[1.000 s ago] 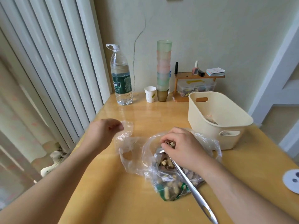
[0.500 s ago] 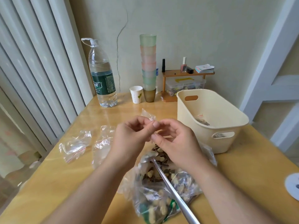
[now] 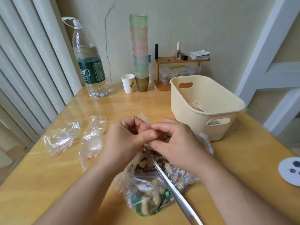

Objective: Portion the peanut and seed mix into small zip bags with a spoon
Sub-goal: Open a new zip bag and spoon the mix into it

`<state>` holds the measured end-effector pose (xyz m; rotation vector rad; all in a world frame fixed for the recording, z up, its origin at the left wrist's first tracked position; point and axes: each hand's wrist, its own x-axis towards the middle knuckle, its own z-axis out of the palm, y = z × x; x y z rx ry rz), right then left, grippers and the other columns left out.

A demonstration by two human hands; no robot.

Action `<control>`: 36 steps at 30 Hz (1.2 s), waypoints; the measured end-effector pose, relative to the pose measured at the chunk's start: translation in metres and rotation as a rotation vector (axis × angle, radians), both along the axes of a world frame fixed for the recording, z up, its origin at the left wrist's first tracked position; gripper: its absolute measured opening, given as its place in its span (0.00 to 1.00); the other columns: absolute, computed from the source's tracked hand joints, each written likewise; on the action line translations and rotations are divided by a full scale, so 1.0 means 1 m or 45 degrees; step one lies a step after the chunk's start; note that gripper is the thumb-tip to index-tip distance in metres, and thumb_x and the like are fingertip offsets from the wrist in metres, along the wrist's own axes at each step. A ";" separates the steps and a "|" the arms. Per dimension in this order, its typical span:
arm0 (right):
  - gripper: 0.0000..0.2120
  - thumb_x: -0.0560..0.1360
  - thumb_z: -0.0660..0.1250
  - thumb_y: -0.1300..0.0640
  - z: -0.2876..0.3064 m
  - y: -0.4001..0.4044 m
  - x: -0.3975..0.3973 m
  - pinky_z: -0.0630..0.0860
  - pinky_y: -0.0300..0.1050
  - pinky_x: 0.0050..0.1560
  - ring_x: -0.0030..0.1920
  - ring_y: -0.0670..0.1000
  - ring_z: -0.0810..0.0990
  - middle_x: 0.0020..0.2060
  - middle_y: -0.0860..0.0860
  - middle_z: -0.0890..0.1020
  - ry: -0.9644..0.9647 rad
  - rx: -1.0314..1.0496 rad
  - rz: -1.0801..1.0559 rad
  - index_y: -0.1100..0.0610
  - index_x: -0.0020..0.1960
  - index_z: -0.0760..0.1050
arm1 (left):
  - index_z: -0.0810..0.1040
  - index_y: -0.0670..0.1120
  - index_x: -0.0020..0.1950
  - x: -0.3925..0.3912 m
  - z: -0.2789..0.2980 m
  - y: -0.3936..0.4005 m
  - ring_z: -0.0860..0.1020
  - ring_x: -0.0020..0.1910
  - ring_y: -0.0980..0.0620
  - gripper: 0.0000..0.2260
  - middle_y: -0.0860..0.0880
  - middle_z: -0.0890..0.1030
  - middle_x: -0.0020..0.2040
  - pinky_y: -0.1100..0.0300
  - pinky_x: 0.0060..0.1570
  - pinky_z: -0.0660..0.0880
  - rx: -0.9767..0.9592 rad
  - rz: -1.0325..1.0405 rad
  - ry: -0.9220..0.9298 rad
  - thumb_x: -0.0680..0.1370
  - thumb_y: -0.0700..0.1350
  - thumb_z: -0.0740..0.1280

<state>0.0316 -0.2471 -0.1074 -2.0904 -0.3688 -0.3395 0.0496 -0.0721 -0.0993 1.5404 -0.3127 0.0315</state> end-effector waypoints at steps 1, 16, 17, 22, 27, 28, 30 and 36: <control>0.11 0.75 0.77 0.52 0.001 -0.002 0.000 0.81 0.50 0.54 0.48 0.47 0.83 0.46 0.46 0.84 0.054 0.025 0.037 0.41 0.55 0.85 | 0.82 0.40 0.42 0.000 0.002 0.002 0.78 0.33 0.49 0.13 0.44 0.81 0.35 0.60 0.33 0.77 0.002 -0.023 -0.010 0.65 0.45 0.81; 0.10 0.78 0.72 0.56 -0.004 0.003 -0.004 0.81 0.46 0.44 0.40 0.47 0.82 0.40 0.43 0.83 -0.197 -0.001 -0.226 0.44 0.57 0.83 | 0.86 0.54 0.49 -0.020 0.002 -0.001 0.80 0.38 0.50 0.10 0.52 0.84 0.40 0.52 0.41 0.79 0.274 0.002 -0.259 0.72 0.40 0.73; 0.10 0.79 0.71 0.56 -0.004 0.004 -0.005 0.81 0.46 0.44 0.39 0.47 0.82 0.40 0.43 0.84 -0.157 0.063 -0.198 0.43 0.56 0.83 | 0.86 0.55 0.49 -0.021 0.002 -0.001 0.80 0.39 0.49 0.11 0.53 0.83 0.41 0.52 0.42 0.78 0.261 0.003 -0.269 0.71 0.41 0.71; 0.13 0.83 0.66 0.63 0.009 0.003 -0.006 0.79 0.45 0.37 0.35 0.52 0.81 0.33 0.51 0.82 0.220 0.655 0.009 0.49 0.55 0.85 | 0.82 0.62 0.57 -0.002 -0.001 0.017 0.76 0.49 0.52 0.11 0.58 0.78 0.51 0.55 0.49 0.76 0.233 0.313 -0.302 0.76 0.50 0.71; 0.11 0.85 0.61 0.64 0.010 0.001 -0.006 0.74 0.42 0.36 0.33 0.51 0.75 0.31 0.53 0.77 0.354 0.856 0.174 0.57 0.59 0.81 | 0.77 0.53 0.69 0.002 0.000 0.018 0.82 0.48 0.53 0.22 0.48 0.85 0.48 0.57 0.54 0.80 -0.048 0.011 0.024 0.75 0.51 0.73; 0.11 0.85 0.62 0.66 0.011 0.001 -0.006 0.74 0.41 0.36 0.33 0.51 0.75 0.32 0.53 0.77 0.351 0.840 0.184 0.56 0.60 0.81 | 0.78 0.51 0.68 0.001 0.001 0.017 0.81 0.44 0.53 0.22 0.47 0.84 0.44 0.58 0.51 0.79 -0.087 -0.010 0.033 0.74 0.48 0.73; 0.15 0.82 0.65 0.70 0.013 -0.001 -0.005 0.76 0.41 0.37 0.34 0.49 0.78 0.35 0.51 0.78 0.275 0.752 0.120 0.53 0.61 0.80 | 0.81 0.46 0.64 0.002 0.003 0.018 0.80 0.41 0.52 0.20 0.47 0.83 0.40 0.59 0.46 0.78 -0.171 0.051 0.046 0.72 0.44 0.75; 0.26 0.78 0.71 0.69 0.013 -0.009 -0.002 0.78 0.42 0.40 0.35 0.51 0.81 0.36 0.49 0.81 0.111 0.666 -0.030 0.40 0.63 0.78 | 0.78 0.52 0.66 -0.002 0.005 0.017 0.79 0.37 0.49 0.22 0.44 0.80 0.47 0.54 0.40 0.78 -0.143 0.109 0.039 0.79 0.31 0.70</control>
